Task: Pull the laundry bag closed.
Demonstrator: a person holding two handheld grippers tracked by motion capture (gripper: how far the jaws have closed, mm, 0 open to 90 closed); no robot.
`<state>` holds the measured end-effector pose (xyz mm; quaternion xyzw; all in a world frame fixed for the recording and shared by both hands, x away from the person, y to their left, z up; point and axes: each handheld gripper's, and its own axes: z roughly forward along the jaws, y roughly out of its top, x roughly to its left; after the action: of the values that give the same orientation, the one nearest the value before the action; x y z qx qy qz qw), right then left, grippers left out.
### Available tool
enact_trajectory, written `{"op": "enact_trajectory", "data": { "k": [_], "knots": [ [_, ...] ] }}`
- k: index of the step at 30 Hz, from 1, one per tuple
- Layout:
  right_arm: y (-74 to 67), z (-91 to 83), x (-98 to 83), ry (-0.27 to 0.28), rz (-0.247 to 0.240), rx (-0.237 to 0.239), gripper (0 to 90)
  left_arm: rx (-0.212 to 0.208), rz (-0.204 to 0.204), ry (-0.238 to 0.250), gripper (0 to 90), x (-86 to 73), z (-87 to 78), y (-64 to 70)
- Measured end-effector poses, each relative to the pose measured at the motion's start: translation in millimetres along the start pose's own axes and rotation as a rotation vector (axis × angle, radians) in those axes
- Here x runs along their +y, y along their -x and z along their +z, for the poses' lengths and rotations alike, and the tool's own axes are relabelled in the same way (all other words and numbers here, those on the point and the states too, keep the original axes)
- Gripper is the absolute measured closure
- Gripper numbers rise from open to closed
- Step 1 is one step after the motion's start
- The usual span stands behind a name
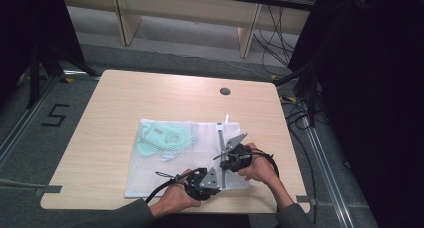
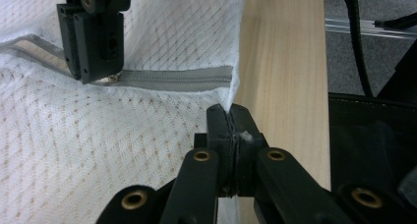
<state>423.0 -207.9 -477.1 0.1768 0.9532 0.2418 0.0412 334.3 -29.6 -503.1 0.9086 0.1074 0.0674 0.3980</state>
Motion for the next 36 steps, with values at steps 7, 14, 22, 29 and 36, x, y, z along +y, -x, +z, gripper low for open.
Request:
{"op": "enact_trajectory", "data": {
  "k": [7,14,22,29,36],
  "knots": [
    [2.8,0.7,1.1,0.002,-0.007,0.001,86.6,0.001,-0.004,0.006,88.7,0.1,-0.6,0.5],
    [4.1,1.6,1.8,0.005,-0.006,-0.008,86.6,-0.002,0.000,0.001,88.7,0.3,-1.5,-0.5],
    [7.3,1.3,1.1,0.019,-0.006,-0.026,86.6,-0.014,0.032,-0.023,88.7,1.1,-3.4,-0.5],
    [8.8,2.1,2.5,0.023,-0.012,-0.028,86.6,-0.011,-0.009,0.011,88.8,1.1,-1.7,3.0],
    [11.9,0.4,3.2,0.009,0.021,-0.030,86.6,-0.017,0.002,0.006,88.8,1.7,-2.0,3.1]
  ]
}}
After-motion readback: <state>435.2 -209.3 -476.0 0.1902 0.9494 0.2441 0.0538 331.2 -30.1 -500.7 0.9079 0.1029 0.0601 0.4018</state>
